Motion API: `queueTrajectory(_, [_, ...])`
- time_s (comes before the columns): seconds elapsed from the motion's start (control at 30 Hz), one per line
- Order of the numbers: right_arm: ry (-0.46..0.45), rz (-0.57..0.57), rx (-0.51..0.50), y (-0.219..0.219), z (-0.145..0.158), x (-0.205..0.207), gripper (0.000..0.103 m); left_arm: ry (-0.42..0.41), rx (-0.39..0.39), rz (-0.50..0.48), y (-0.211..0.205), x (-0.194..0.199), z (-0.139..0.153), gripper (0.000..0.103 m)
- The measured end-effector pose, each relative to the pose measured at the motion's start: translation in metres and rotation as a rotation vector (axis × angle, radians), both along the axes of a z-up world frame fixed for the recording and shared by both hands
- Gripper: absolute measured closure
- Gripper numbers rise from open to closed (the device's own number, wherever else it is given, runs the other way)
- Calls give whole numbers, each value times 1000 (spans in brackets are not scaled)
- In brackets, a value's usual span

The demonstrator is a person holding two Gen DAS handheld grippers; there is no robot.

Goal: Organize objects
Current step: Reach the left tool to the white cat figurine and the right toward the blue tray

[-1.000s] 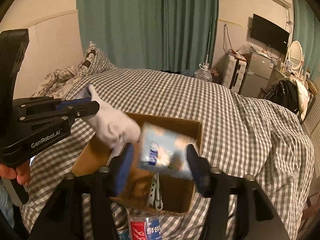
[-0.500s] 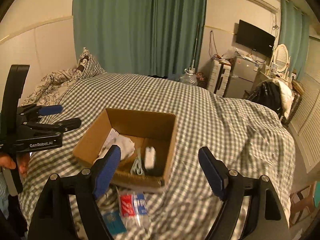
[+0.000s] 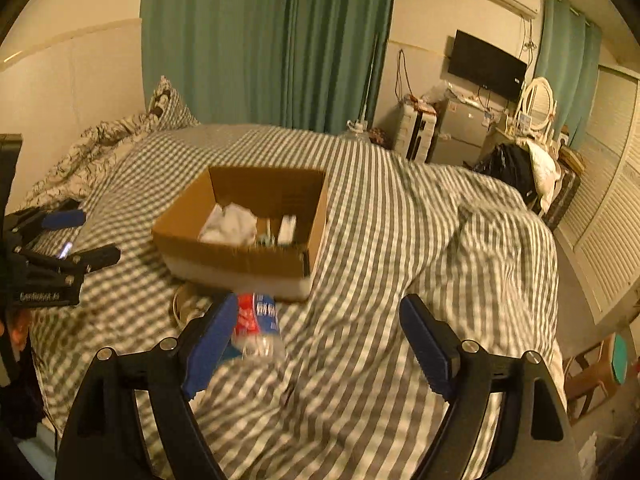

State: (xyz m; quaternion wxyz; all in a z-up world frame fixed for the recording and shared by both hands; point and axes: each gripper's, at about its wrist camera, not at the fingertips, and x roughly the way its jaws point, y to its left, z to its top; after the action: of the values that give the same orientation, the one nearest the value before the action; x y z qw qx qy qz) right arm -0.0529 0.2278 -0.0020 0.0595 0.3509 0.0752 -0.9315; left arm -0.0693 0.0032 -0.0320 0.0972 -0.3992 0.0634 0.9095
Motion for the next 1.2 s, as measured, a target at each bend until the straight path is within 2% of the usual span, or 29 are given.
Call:
queueTrajectory(0.17, [-55,-18,-11,-4,-34,8,20,-39,-28,5,13,24,-37,11])
queueTrajectory(0.3, [-91,-31,11,-5,-57,12,20,-96,-11,-20,26,38,-64,11])
queueTrajectory(0.4, [-113,-44,10,-1,-69,13,20,-125,21,-35,33,41,-69,11])
queueTrajectory(0.5, [-134,-57,-1,4,-79,13,20,-120,42,-60,42,46,-67,11])
queueTrajectory(0.77, [-158,-65,-3,5,-89,12,20,-199,9,-109,69,36,-97,11])
queueTrajectory(0.9, [-166,-61,0,3,-91,12,20,-266,53,-109,66,27,-113,11])
queueTrajectory(0.97, [-169,-61,0,2,-91,11,20,-290,67,-118,63,26,-119,15])
queueTrajectory(1.2, [-158,-51,5,-2,-87,15,20,-252,57,-170,54,37,-104,17])
